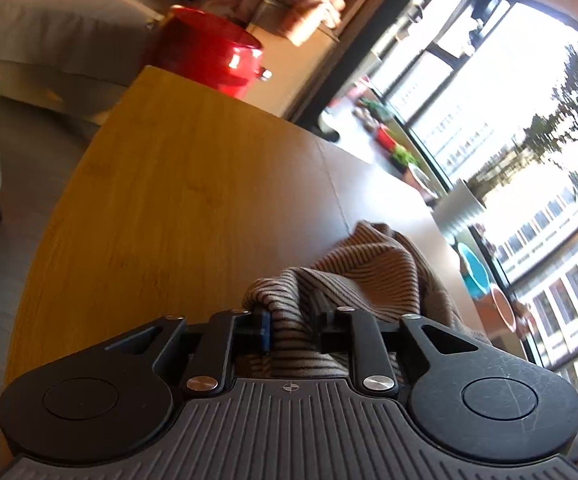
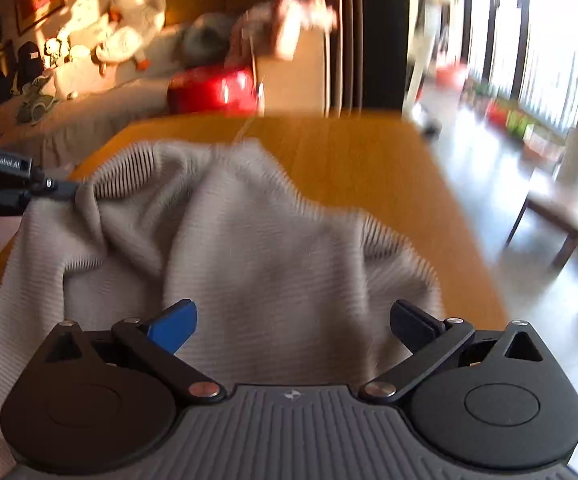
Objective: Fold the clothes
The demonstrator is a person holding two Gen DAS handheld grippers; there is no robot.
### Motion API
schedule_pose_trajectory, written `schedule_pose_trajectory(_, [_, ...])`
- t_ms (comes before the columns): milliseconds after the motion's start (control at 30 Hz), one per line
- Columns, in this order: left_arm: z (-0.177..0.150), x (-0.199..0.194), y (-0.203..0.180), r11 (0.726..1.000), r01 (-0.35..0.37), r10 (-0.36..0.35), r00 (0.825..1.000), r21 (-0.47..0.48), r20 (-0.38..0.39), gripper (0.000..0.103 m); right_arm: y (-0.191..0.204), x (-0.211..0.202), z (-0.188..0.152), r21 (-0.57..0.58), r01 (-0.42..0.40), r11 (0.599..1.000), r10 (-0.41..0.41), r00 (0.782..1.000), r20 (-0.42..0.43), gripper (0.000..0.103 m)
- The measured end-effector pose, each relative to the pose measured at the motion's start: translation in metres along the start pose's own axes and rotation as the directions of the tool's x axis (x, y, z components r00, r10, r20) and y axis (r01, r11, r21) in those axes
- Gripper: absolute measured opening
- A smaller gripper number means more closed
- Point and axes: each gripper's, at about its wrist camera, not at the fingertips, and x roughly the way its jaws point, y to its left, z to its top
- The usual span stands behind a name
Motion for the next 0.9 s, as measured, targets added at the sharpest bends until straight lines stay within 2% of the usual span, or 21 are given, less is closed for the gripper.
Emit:
schedule_pose_trajectory(100, [0.003, 0.004, -0.007, 1.000, -0.013, 0.013, 1.000, 0.015, -0.013, 0.024, 0.019, -0.008, 0.018, -0.091, 0.012, 0.996, -0.005, 0.996, 0.085, 0.100])
schedule_pose_trajectory(133, [0.004, 0.006, -0.009, 1.000, -0.020, 0.020, 1.000, 0.018, -0.014, 0.024, 0.026, -0.005, 0.024, -0.112, -0.003, 0.994, 0.012, 0.996, 0.083, 0.095])
schedule_pose_trajectory(233, [0.003, 0.007, -0.011, 0.999, -0.034, 0.034, 0.999, 0.011, -0.009, 0.023, 0.047, 0.015, 0.027, -0.188, -0.021, 0.982, 0.031, 0.998, 0.050, 0.094])
schedule_pose_trajectory(267, [0.003, 0.008, -0.010, 0.999, -0.034, 0.034, 0.999, 0.007, -0.009, 0.023, 0.052, 0.025, 0.026, -0.215, -0.019, 0.976, 0.026, 0.999, 0.031, 0.090])
schedule_pose_trajectory(300, [0.003, 0.008, -0.007, 0.999, -0.033, 0.033, 0.999, 0.000, -0.011, 0.022, 0.056, 0.035, 0.023, -0.242, -0.012, 0.970, 0.015, 1.000, 0.007, 0.082])
schedule_pose_trajectory(333, [0.004, 0.008, -0.004, 0.999, -0.031, 0.031, 0.999, -0.008, -0.014, 0.022, 0.058, 0.045, 0.022, -0.260, -0.018, 0.965, 0.013, 1.000, -0.020, 0.048])
schedule_pose_trajectory(367, [0.004, 0.009, 0.000, 0.999, -0.028, 0.027, 0.999, -0.019, -0.017, 0.021, 0.055, 0.052, 0.023, -0.259, -0.041, 0.965, 0.030, 0.998, -0.046, 0.028])
schedule_pose_trajectory(400, [0.004, 0.010, 0.004, 0.999, -0.023, 0.022, 1.000, -0.031, -0.022, 0.021, 0.048, 0.055, 0.027, -0.244, -0.060, 0.968, 0.048, 0.997, -0.054, 0.025])
schedule_pose_trajectory(433, [0.005, 0.011, 0.007, 0.999, -0.017, 0.016, 1.000, -0.044, -0.026, 0.021, 0.039, 0.055, 0.035, -0.233, -0.055, 0.971, 0.046, 0.998, -0.042, 0.009])
schedule_pose_trajectory(533, [0.011, 0.012, 0.015, 0.998, -0.011, 0.009, 1.000, -0.063, -0.021, 0.021, 0.003, 0.054, 0.069, -0.196, 0.080, 0.977, -0.070, 0.996, 0.059, 0.008])
schedule_pose_trajectory(600, [0.016, 0.014, 0.020, 0.997, -0.018, 0.017, 1.000, -0.069, -0.023, 0.021, -0.021, 0.054, 0.092, -0.160, 0.177, 0.971, -0.158, 0.979, 0.128, 0.005])
schedule_pose_trajectory(700, [0.021, 0.013, 0.028, 0.997, -0.009, 0.005, 0.999, -0.080, -0.045, 0.019, -0.054, 0.077, 0.104, -0.110, 0.236, 0.966, -0.224, 0.968, 0.110, 0.006])
schedule_pose_trajectory(733, [0.022, 0.012, 0.027, 0.997, -0.003, -0.001, 0.999, -0.071, -0.053, 0.023, -0.060, 0.086, 0.103, -0.098, 0.236, 0.967, -0.227, 0.970, 0.091, 0.006])
schedule_pose_trajectory(800, [0.023, 0.006, 0.019, 1.000, 0.005, -0.007, 0.998, -0.030, -0.067, 0.042, -0.065, 0.106, 0.095, -0.082, 0.207, 0.975, -0.204, 0.978, 0.044, 0.008])
schedule_pose_trajectory(833, [0.024, 0.002, 0.013, 1.000, 0.004, -0.005, 0.998, -0.006, -0.068, 0.060, -0.067, 0.115, 0.090, -0.078, 0.199, 0.977, -0.198, 0.980, 0.025, 0.009])
schedule_pose_trajectory(867, [0.024, -0.003, 0.007, 1.000, -0.002, 0.003, 0.998, 0.021, -0.064, 0.074, -0.067, 0.123, 0.084, -0.078, 0.199, 0.977, -0.199, 0.980, 0.012, 0.009])
schedule_pose_trajectory(900, [0.026, -0.009, 0.001, 0.999, -0.006, 0.009, 0.998, 0.046, -0.055, 0.077, -0.068, 0.129, 0.080, -0.081, 0.202, 0.976, -0.202, 0.979, 0.006, 0.009])
